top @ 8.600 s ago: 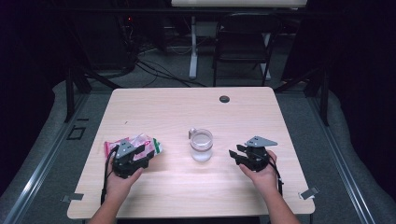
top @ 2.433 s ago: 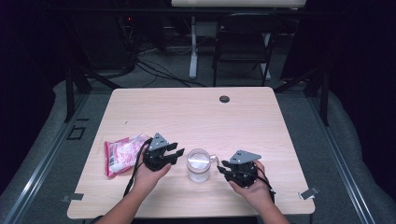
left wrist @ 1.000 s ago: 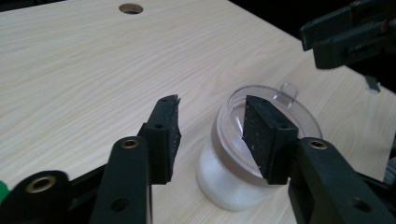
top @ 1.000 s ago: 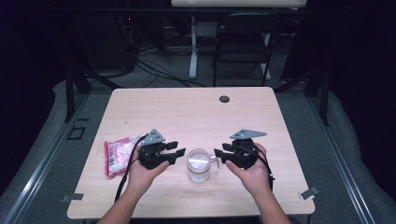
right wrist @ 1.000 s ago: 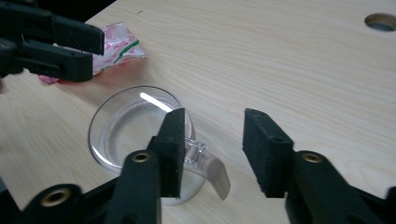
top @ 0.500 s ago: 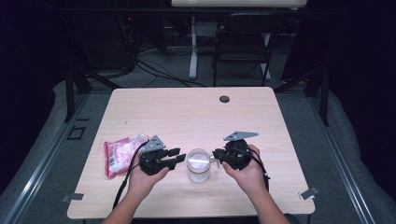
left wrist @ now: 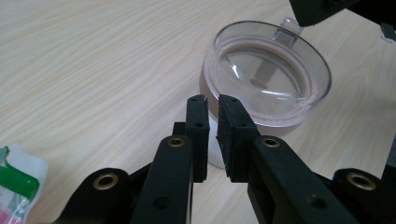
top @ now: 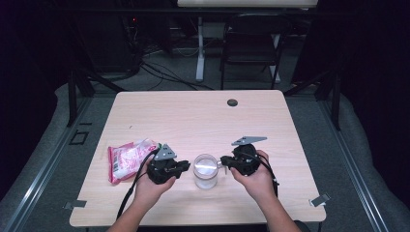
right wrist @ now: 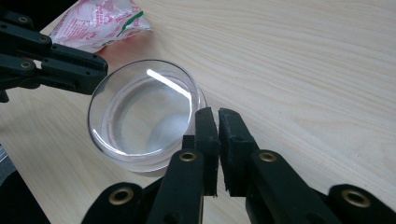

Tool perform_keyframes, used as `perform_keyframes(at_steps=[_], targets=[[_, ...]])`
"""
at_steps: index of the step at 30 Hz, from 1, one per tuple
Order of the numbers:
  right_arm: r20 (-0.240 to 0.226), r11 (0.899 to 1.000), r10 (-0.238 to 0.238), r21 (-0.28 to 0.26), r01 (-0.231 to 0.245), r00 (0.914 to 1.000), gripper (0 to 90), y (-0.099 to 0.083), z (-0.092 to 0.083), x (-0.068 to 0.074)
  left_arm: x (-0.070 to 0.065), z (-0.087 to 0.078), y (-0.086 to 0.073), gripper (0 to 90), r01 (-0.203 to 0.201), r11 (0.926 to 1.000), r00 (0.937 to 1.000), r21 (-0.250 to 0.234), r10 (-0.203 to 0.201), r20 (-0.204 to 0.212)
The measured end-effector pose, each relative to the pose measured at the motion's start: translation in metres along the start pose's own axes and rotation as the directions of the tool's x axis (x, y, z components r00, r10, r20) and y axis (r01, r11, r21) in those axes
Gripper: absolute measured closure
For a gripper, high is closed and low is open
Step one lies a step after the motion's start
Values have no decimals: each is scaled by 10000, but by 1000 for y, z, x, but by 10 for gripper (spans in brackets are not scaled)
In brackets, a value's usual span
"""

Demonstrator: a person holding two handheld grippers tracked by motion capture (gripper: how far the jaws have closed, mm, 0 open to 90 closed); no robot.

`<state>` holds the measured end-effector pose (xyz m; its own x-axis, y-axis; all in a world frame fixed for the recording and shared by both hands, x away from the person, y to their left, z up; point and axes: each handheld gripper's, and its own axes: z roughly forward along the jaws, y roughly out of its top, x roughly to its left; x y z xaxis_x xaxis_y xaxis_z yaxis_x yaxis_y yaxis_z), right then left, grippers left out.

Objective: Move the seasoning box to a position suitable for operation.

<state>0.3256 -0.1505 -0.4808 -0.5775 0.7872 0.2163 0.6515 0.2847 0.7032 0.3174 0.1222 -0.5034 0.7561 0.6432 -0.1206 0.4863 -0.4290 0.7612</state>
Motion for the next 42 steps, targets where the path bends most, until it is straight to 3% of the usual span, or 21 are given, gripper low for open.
perform_keyframes(at_steps=[5,20,42], targets=[[9,10000,-46,41,46,10000,872,0,0,0,-3,4,0,868,-161,9993,9983,329,142,573],[49,9999,-106,42,106,9999,874,1,0,1,-7,12,-5,882,-472,9950,9986,879,448,288],[0,10000,32,6,-32,10000,872,0,1,-1,-4,4,-2,882,-99,9995,9975,300,77,701]])
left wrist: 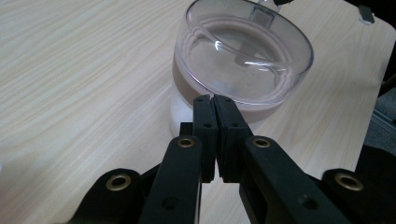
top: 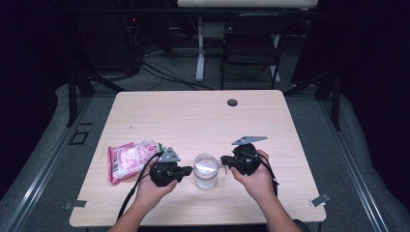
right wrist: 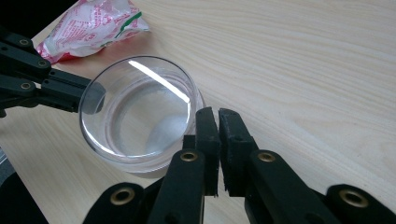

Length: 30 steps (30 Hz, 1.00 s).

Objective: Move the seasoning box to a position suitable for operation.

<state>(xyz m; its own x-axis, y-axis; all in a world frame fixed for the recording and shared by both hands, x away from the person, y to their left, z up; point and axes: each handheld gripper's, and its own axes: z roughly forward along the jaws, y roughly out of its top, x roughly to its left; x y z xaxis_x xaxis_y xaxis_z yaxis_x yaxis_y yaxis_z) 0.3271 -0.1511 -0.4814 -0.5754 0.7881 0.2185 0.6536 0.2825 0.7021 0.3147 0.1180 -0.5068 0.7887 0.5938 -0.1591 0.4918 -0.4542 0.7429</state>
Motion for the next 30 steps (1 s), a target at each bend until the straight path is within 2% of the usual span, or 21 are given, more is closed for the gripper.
perform_keyframes(at_steps=[5,12,21,25,26,27,30], targets=[[-75,10000,86,-34,-86,9999,875,0,0,-1,-1,-1,1,893,-10,9999,9995,-122,14,322],[-7,10000,62,-24,-62,10000,869,-1,0,-1,-6,0,3,894,-224,9997,9992,-68,226,332],[-147,9999,-135,-5,135,9998,747,-1,0,2,-8,-3,6,865,-272,9994,9993,-205,277,250],[-400,9998,-196,-93,192,9990,676,-1,-5,6,-7,-4,9,825,-210,9988,9994,-438,222,272],[-512,9988,-454,-189,445,9977,634,-1,-9,8,-7,-4,11,804,-260,9985,9992,-485,275,301],[-512,9988,-454,-189,445,9977,634,-1,-9,8,-7,-4,11,797,-260,9985,9992,-485,275,301],[-542,9940,-1020,-442,997,9933,603,-2,-13,12,-9,-4,15,788,-346,9978,9988,-558,366,336]])
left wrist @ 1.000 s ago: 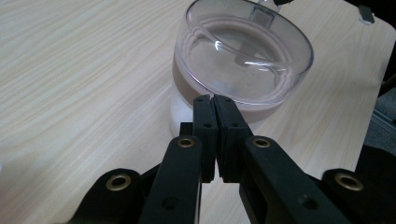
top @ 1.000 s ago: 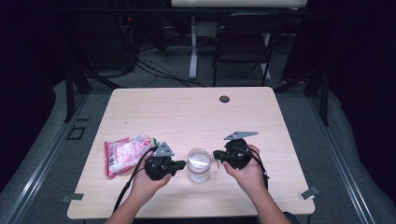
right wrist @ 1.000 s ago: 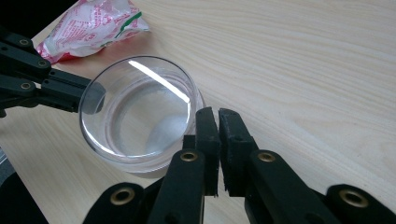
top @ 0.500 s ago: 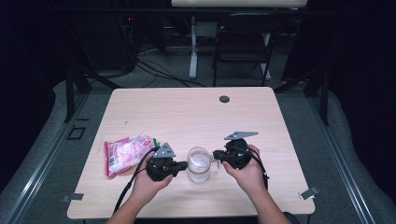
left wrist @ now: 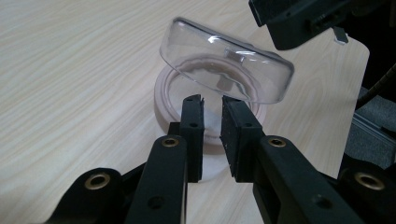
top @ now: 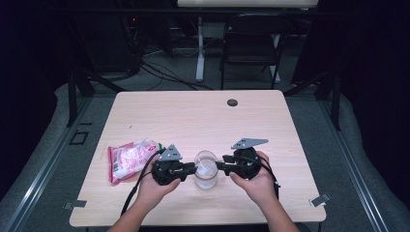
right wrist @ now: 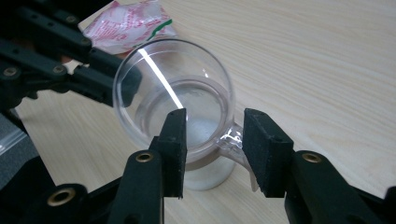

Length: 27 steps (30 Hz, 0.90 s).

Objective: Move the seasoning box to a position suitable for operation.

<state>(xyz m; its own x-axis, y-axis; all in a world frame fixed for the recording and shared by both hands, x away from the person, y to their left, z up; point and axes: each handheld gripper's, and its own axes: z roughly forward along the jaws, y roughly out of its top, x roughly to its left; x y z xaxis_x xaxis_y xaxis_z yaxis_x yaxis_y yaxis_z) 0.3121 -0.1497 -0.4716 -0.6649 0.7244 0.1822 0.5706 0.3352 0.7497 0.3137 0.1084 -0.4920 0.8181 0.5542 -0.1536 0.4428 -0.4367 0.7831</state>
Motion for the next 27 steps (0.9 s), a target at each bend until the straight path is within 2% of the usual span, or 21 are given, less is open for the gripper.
perform_keyframes(at_steps=[2,7,10,13,16,20,23,27], targets=[[-57,9994,-354,-18,354,9994,603,-2,-2,2,0,0,3,782,-102,9999,9999,-25,102,39],[45,9986,-528,-57,529,9986,606,-6,-8,5,-2,1,9,762,-137,9998,9999,-168,138,51],[-8,9979,-594,-250,594,9982,570,-7,-11,7,-2,2,13,740,-209,9994,9998,-262,208,-46],[-21,9962,-868,-79,868,9962,517,-8,-12,10,-3,3,16,724,-271,9992,9996,-287,270,-36],[110,9958,-905,-134,907,9958,509,-11,-12,14,-4,4,18,719,-318,9990,9995,-311,318,4],[280,9916,-1279,218,1274,9914,508,-15,-8,19,-5,5,20,703,-280,9990,9996,-347,280,-21],[246,9895,-1442,170,1438,9892,502,-16,-6,23,-5,4,20,681,-277,9988,9996,-406,274,-69],[484,9846,-1744,158,1738,9835,501,-16,-1,30,-6,1,20,651,-270,9978,9996,-601,265,-103]])
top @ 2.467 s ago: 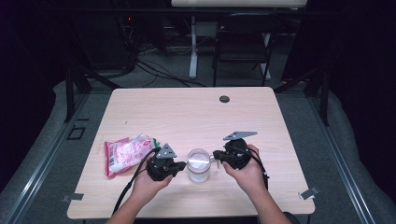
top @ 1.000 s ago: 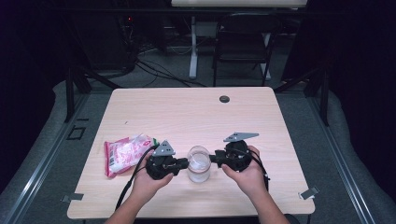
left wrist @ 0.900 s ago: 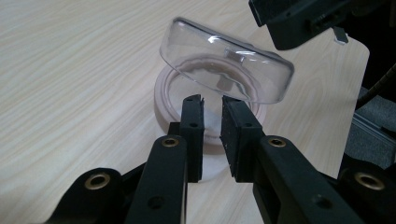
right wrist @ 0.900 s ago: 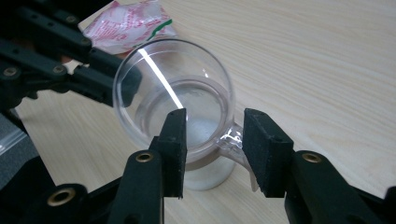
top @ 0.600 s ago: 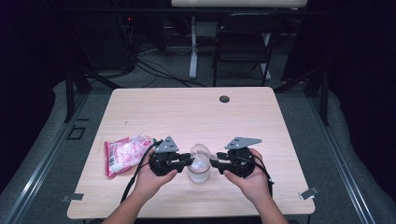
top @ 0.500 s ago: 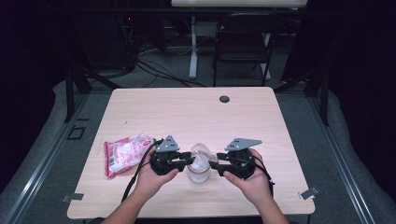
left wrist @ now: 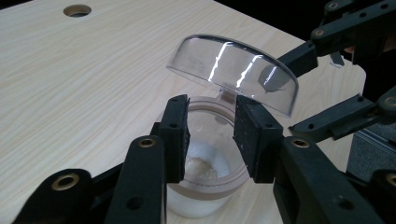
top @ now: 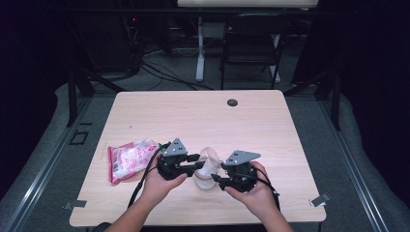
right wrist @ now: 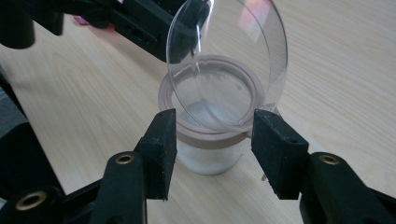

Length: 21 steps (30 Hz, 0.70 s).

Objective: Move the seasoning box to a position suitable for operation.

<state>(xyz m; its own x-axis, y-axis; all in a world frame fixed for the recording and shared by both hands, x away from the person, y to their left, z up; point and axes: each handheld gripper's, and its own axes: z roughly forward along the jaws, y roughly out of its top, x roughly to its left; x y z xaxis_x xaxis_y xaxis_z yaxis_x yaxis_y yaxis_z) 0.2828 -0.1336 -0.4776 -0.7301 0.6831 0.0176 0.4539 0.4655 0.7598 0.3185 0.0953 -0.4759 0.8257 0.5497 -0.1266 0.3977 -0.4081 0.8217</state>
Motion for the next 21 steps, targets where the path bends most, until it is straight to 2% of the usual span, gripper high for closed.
perform_keyframes(at_steps=[2,4,7,14,17,21], targets=[[317,9997,-258,35,257,9992,502,0,2,2,0,-1,0,642,-69,10000,10000,20,70,-62],[481,9996,-267,-44,269,9985,523,1,4,3,-1,0,-2,632,8,10000,9999,-3,-8,-149],[434,9998,-209,-26,210,9988,520,1,5,2,1,1,-4,618,66,9998,9999,187,-63,-155],[394,9998,-215,40,214,9990,519,2,5,1,9,7,-12,578,182,9989,9976,428,-153,-671],[346,9998,-193,62,191,9992,520,2,4,0,11,11,-15,578,301,9983,9971,506,-264,-717],[338,9998,-176,52,174,9993,521,2,4,-1,11,16,-18,576,206,9962,9961,846,-132,-875]])
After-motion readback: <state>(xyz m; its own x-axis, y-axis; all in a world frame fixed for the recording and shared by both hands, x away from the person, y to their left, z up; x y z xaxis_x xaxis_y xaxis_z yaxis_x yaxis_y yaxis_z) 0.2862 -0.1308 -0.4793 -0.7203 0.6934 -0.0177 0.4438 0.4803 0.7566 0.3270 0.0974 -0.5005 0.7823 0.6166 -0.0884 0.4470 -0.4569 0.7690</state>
